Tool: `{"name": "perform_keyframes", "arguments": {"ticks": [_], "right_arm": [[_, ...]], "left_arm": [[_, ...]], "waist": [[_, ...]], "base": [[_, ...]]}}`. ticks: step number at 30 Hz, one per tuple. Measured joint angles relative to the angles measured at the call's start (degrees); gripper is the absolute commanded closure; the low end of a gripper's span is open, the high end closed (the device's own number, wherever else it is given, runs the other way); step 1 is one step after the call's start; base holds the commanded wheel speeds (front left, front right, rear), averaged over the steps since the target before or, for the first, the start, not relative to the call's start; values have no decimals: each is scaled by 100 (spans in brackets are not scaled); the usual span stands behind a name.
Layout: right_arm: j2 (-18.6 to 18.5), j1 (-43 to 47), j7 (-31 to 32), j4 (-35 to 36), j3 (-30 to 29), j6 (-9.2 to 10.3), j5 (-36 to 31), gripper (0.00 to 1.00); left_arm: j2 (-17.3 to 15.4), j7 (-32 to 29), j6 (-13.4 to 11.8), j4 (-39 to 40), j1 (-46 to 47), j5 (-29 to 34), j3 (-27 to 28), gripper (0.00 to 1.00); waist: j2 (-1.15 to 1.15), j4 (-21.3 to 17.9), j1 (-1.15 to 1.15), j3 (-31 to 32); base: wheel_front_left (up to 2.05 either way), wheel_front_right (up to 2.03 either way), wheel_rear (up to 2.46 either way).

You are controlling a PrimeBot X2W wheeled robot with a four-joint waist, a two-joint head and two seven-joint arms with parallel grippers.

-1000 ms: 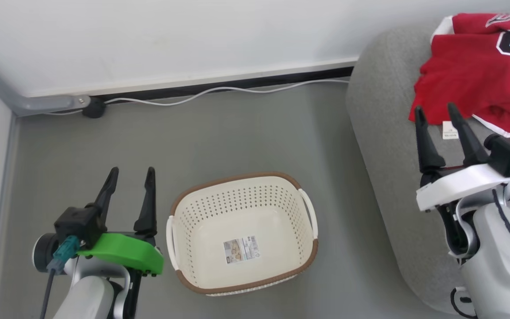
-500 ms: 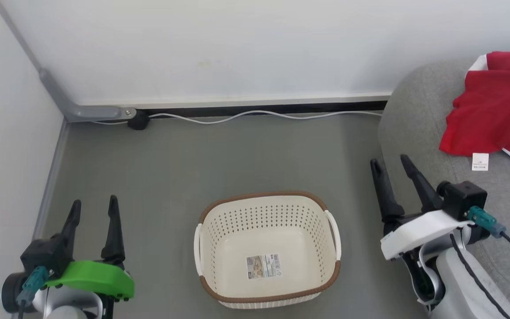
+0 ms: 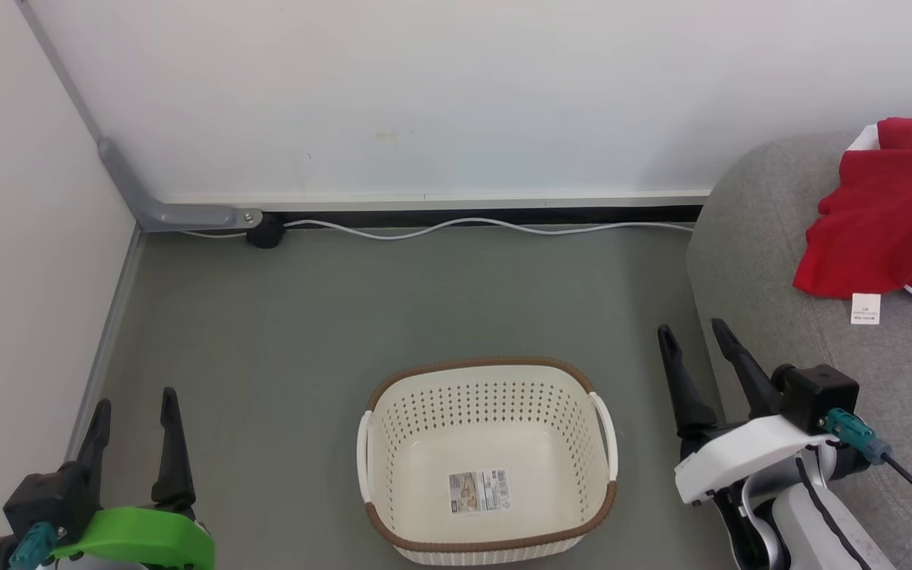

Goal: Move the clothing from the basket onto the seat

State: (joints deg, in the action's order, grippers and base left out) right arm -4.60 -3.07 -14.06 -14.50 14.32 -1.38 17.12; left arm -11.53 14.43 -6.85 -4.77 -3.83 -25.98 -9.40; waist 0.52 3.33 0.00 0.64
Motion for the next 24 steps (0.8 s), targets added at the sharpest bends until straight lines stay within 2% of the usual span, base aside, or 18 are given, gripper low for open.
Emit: {"name": "perform_keyframes", "arguments": {"ticks": [24], "right_arm": [[8, 247, 126, 302, 90, 154, -16, 0]], "left_arm": [[55, 0, -14, 246, -301, 309, 52, 0]], "waist": [[0, 6, 0, 40]], "base": [[0, 0, 0]]}}
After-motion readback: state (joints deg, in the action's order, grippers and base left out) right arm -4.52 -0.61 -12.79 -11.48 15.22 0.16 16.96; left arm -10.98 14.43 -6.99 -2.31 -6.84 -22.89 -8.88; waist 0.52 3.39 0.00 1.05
